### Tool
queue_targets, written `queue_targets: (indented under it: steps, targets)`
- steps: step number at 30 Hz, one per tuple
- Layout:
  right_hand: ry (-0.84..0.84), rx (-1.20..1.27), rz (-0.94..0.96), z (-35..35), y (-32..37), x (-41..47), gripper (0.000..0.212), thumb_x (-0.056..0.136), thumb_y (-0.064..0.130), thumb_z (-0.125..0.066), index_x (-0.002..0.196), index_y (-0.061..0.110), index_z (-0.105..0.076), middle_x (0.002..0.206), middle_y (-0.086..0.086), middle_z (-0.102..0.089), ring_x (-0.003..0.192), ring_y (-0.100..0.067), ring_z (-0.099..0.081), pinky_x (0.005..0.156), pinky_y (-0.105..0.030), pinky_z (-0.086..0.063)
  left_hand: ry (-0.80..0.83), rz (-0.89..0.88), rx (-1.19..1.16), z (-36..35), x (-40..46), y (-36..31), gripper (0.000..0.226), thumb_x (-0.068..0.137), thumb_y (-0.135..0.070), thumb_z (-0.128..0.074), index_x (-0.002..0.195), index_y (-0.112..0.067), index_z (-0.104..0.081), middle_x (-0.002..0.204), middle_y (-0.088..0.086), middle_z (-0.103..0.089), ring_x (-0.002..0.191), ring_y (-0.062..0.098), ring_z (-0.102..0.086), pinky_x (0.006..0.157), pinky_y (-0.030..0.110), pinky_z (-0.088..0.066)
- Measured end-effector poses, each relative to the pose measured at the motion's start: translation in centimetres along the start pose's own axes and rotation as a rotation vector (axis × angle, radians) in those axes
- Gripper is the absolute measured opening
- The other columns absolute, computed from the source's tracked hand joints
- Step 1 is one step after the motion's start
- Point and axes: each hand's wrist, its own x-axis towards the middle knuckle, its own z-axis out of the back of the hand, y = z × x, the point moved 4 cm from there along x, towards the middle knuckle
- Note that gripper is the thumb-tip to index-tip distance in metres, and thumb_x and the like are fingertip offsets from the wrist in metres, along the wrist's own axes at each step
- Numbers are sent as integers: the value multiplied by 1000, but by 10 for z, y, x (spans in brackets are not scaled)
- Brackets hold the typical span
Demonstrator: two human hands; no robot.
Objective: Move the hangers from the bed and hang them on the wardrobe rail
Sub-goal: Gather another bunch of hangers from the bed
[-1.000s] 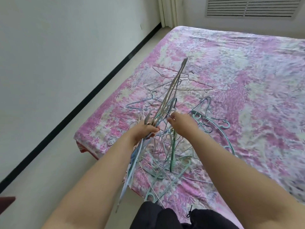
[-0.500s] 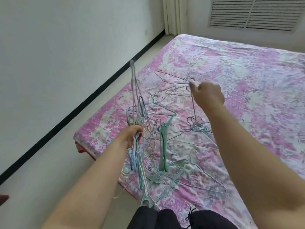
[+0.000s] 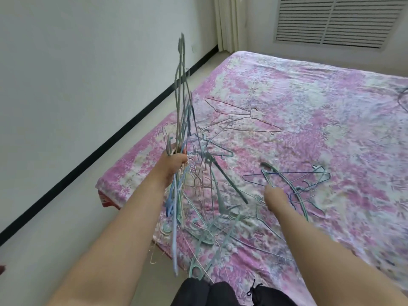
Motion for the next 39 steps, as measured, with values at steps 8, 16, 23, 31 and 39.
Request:
queue_targets:
  steps: [8,16,23,31,39]
  targets:
    - [-415,692,200,37,44,-33,44,103,42,-24,93,9,-51,72,-2,-50,63,-21,-45,52,-34,-31,48,-135,-88,-2,-10,-30,22,85,-3,-58,75,-22,-55,68,-8,-51,64,10,-48,63,24,-42]
    - [-538,764,259,45,45,-38,44,103,40,-24,81,9,-47,71,-7,-55,64,-26,-51,57,-35,-37,-7,239,-91,-14,-16,42,34,81,15,-47,65,-15,-54,68,5,-51,60,17,-44,54,28,-32]
    - [-710,862,341,42,42,-57,35,103,33,-30,79,11,-45,59,0,-45,52,-16,-40,49,-28,-30,-107,-53,-51,9,-11,-3,15,83,-6,-59,81,-20,-62,83,3,-59,78,19,-56,71,29,-44]
    - [-755,1091,594,72,90,-78,27,102,30,-33,90,14,-52,62,0,-50,51,-12,-47,50,-23,-38,-167,-343,-122,37,-19,-63,21,89,-12,-59,82,-31,-64,95,-7,-69,83,0,-65,70,16,-49]
    - [-687,1177,601,67,109,-88,30,103,37,-32,82,29,-52,61,5,-51,49,-8,-45,51,-23,-42,-75,-302,-158,61,-23,-77,15,90,-6,-58,82,-18,-63,96,-4,-71,70,3,-60,67,18,-49]
